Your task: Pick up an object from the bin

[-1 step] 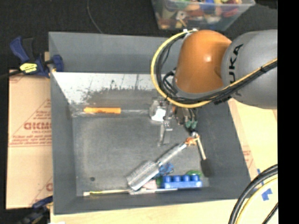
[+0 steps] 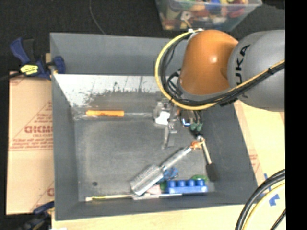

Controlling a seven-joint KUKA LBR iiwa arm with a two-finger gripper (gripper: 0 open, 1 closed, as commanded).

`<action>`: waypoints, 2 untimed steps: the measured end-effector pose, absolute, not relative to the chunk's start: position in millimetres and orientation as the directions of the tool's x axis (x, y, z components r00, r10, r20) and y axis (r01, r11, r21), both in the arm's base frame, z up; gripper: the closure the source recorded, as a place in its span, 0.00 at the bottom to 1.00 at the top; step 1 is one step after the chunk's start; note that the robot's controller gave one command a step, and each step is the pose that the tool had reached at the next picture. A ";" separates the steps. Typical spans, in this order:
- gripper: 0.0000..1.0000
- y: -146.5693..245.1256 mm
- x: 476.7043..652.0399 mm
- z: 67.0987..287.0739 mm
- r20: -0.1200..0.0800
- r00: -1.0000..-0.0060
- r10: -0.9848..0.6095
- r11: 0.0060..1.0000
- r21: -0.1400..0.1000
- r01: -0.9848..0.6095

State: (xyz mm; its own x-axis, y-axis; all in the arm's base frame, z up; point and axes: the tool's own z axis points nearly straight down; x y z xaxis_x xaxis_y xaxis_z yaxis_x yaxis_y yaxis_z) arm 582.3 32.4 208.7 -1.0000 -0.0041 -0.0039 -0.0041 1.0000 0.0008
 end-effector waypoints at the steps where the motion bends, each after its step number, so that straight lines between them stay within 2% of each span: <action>1: 0.00 -28.4 565.3 111.1 -0.007 -0.971 -0.239 0.971 -0.002 -0.239; 2: 0.00 -35.3 564.2 105.4 -0.010 -0.949 -0.315 0.949 -0.004 -0.315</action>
Offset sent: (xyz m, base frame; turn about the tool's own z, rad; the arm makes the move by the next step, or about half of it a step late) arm -0.0202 -0.0688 -0.0782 -0.3948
